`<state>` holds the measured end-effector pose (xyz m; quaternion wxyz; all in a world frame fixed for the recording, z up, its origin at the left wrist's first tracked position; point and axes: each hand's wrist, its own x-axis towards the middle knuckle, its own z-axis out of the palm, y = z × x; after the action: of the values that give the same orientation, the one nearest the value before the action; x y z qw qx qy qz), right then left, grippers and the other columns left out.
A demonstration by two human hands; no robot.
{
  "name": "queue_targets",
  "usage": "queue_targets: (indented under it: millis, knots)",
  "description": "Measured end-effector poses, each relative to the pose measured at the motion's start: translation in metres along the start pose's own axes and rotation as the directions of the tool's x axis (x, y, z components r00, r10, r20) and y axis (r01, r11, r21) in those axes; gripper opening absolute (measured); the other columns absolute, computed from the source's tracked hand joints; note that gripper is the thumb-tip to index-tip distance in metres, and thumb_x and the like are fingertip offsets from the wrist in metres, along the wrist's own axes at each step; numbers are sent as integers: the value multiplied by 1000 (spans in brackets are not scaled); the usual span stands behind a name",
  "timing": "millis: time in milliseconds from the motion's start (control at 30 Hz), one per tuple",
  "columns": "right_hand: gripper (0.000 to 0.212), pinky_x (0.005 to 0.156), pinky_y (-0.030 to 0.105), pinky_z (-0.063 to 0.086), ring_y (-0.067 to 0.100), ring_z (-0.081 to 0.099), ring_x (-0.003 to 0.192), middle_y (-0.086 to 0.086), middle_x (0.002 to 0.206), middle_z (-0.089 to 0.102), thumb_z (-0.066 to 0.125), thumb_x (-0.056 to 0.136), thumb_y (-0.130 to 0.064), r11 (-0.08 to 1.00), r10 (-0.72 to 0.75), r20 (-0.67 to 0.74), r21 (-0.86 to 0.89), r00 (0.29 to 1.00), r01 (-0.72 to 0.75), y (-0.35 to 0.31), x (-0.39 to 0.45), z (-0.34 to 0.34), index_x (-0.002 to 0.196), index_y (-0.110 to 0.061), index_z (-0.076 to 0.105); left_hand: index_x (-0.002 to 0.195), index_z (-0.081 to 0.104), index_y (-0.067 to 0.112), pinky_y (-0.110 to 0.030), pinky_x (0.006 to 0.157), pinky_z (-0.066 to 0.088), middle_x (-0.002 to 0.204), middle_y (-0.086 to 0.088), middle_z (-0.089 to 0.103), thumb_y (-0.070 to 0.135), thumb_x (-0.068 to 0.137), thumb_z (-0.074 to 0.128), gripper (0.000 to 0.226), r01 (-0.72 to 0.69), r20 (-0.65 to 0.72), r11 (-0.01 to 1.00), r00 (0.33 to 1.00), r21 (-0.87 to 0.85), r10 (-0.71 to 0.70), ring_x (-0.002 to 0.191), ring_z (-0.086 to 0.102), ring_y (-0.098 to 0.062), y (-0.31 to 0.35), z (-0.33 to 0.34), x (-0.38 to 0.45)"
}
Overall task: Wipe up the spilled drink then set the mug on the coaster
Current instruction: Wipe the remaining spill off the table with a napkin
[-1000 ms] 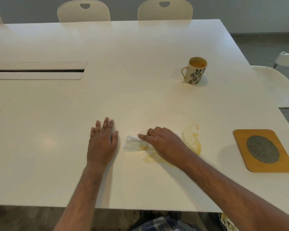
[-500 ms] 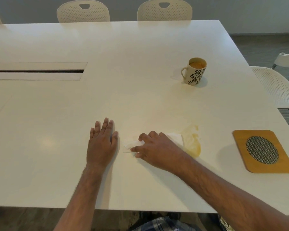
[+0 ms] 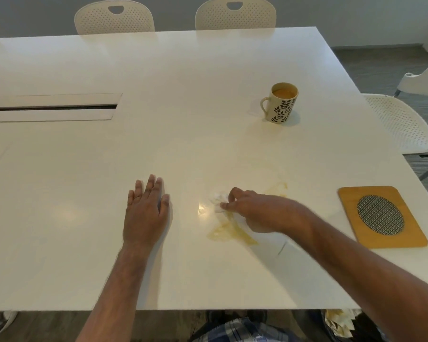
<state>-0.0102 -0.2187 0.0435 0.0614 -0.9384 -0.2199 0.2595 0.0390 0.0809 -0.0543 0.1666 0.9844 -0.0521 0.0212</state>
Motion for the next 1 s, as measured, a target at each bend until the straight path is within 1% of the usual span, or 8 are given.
queue_targets:
  millis: [67, 167, 333, 467, 600, 867, 933, 1000]
  knots:
    - [79, 98, 47, 51, 31, 53, 120, 8, 143, 38, 51, 92, 4, 997, 9, 124, 70, 992, -18, 9, -4, -9, 163, -24, 28, 164, 33, 26, -44, 131, 12, 173, 6, 26, 39, 110, 40, 55, -2, 2, 1000, 1000, -2, 2, 162, 17, -27, 0, 0, 0]
    - [88, 95, 47, 54, 29, 59, 113, 8, 139, 40, 71, 87, 1, 998, -7, 144, 69, 990, -3, 12, -7, -13, 162, -21, 29, 164, 34, 26, -44, 131, 11, 173, 6, 26, 39, 110, 40, 55, 2, 4, 1000, 1000, -7, -2, 162, 17, -26, -1, 0, 0]
    - [69, 90, 38, 55, 24, 57, 116, 6, 133, 43, 73, 89, -6, 999, -46, -24, -29, 999, 45, 12, -6, -3, 152, -18, 47, 164, 33, 26, -44, 131, 12, 173, 6, 25, 39, 111, 39, 55, 3, 6, 1000, 1000, -9, -3, 162, 16, -26, 0, 0, 1]
    - [56, 92, 34, 53, 19, 56, 116, 1, 128, 49, 77, 91, -18, 997, -60, -106, 40, 993, 64, 21, -15, 2, 144, -21, 59, 164, 33, 27, -45, 131, 12, 173, 6, 26, 39, 110, 39, 56, 7, 7, 1000, 1000, -7, -7, 162, 16, -27, 1, 0, 0]
    - [35, 84, 36, 54, 14, 58, 109, -7, 115, 56, 77, 91, -30, 992, -44, -205, 107, 978, 67, 25, -28, 9, 125, -24, 70, 165, 32, 26, -47, 131, 11, 174, 4, 24, 38, 111, 38, 56, 12, 17, 1000, 1000, 1, -13, 162, 15, -28, 3, -1, -1]
    - [16, 72, 34, 53, 14, 63, 89, -13, 102, 61, 69, 86, -25, 988, 12, -349, 150, 937, 43, 30, -41, 24, 101, -29, 69, 165, 30, 23, -49, 132, 6, 175, 1, 21, 35, 112, 36, 55, 8, 48, 1000, 999, -15, -7, 163, 11, -29, 17, -2, -6]
    - [14, 73, 36, 53, 14, 63, 87, -11, 98, 61, 71, 84, -22, 972, 83, -424, 234, 902, 21, 42, -45, 22, 96, -27, 66, 166, 30, 23, -49, 132, 4, 175, 0, 20, 37, 112, 35, 55, -2, 52, 1000, 999, -19, 3, 163, 10, -29, 21, -1, -7]
    - [18, 74, 42, 53, 18, 61, 82, -8, 93, 58, 75, 80, -17, 946, 178, -525, 324, 832, 3, 58, -46, 17, 92, -24, 62, 166, 30, 23, -48, 132, 3, 175, -1, 20, 39, 112, 35, 56, -5, 52, 1000, 999, -21, 6, 163, 10, -28, 24, -1, -6]
